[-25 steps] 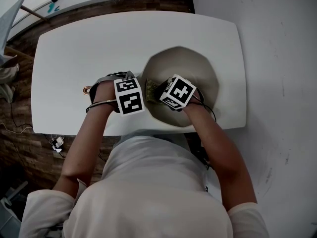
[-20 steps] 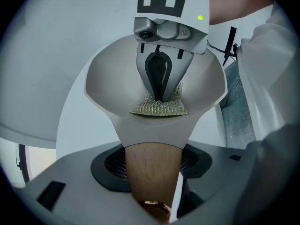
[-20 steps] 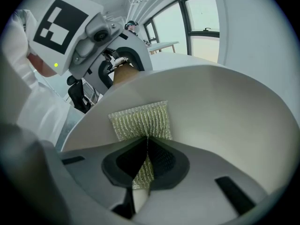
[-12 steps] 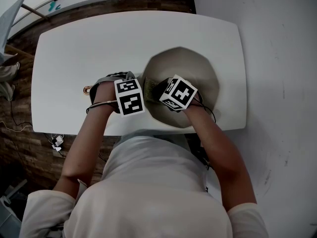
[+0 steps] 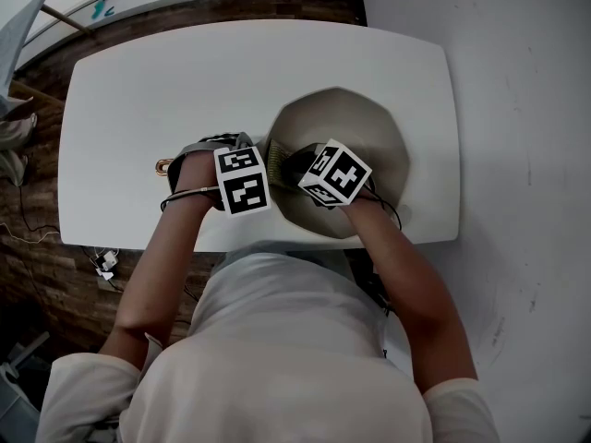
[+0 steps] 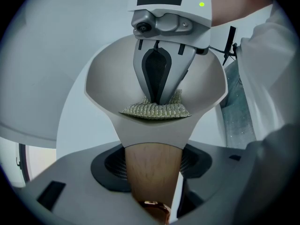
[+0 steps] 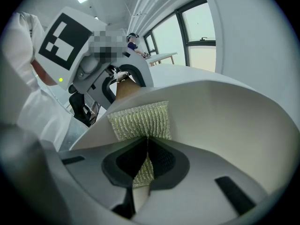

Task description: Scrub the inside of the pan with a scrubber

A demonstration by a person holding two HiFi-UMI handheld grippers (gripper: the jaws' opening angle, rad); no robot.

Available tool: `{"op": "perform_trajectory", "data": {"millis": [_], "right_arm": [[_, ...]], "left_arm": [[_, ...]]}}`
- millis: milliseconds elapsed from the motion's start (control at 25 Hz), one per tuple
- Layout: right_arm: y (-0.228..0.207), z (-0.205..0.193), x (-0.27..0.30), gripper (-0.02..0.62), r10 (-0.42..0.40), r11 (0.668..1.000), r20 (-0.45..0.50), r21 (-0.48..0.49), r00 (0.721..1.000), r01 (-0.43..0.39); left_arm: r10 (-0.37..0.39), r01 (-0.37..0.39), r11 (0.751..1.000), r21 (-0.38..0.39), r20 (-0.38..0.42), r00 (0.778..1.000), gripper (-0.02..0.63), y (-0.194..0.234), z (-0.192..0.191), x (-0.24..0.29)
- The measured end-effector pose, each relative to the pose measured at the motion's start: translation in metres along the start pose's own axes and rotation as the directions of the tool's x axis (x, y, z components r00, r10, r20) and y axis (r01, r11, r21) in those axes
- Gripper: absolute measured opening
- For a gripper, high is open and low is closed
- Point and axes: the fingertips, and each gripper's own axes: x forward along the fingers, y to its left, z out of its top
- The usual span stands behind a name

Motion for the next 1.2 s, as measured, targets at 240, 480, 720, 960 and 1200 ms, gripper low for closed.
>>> {"op": "perform_trajectory", "data": {"millis": [240,480,720,960,1200], "right_arm": [[-0.003,0.009,-0.002,0.026,-0.005,1.0,0.069,0.031,0.998,0.003],[-0.007,0.02,-0.006,0.026,-0.014,0.998,0.145,0.069,0.989,0.004],[-0.016,0.032,-0.011,0.026,-0.048,0.994,0.222,0.11,0.974,0.024],[-0.025,0.041,-0.017,0.026,-0.091,0.991,0.26,0.115,0.961,0.063],[-0.024,0.048,-0.02,0.026,-0.075,0.99,0.308,0.14,0.948,0.033]], "left_arm": [[0.002,-0.002,1.0,0.002,-0.001,1.0,0.27,0.0,0.0,0.0],[0.004,-0.004,1.0,0.007,-0.005,1.0,0.27,0.001,0.0,0.0],[0.002,-0.002,1.0,0.01,-0.007,1.0,0.27,0.0,0.0,0.0],[0.0,0.0,1.0,0.007,0.007,1.0,0.27,-0.001,0.001,0.0],[-0.002,0.002,1.0,0.012,0.008,1.0,0.27,-0.001,-0.001,0.0]]}}
